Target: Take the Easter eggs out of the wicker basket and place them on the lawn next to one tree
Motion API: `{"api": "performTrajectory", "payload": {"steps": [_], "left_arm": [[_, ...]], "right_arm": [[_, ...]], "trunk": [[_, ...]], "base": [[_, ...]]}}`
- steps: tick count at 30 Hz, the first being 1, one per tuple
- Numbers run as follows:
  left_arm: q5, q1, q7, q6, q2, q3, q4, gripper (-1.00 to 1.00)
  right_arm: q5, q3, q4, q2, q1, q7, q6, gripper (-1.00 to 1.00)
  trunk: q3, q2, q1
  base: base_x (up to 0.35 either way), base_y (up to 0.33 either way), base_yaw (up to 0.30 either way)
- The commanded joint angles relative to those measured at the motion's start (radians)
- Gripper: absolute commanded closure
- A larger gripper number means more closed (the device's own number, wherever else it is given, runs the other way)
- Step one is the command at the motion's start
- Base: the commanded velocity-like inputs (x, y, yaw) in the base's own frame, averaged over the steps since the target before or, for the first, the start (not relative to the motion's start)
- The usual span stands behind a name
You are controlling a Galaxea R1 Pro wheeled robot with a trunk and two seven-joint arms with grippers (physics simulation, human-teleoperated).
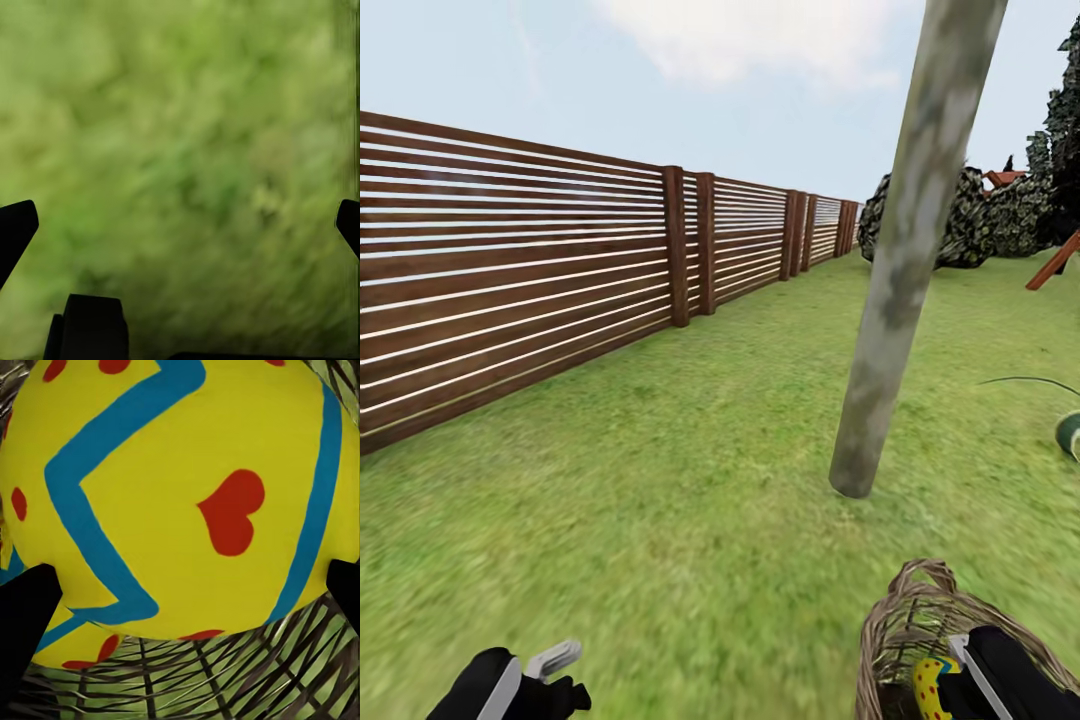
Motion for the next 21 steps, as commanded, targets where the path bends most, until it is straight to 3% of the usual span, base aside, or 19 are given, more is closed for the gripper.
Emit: {"api": "performTrajectory", "payload": {"steps": [1, 21], "left_arm": [[-0.007, -0.001, -0.007, 0.004, -0.001, 0.003, -0.001, -1.0], [-0.008, -0.001, -0.006, 0.004, -0.005, 0.005, -0.001, -1.0]], "right_arm": [[-0.001, 0.003, -0.001, -0.001, 0.0, 0.002, 0.004, 1.0], [-0.001, 0.005, 0.006, 0.001, 0.0, 0.003, 0.004, 1.0]], "trunk": [[0.003, 0.0, -0.001], [0.08, 0.005, -0.01]], "base": [[0.0, 0.0, 0.0], [0.0, 0.0, 0.0]]}}
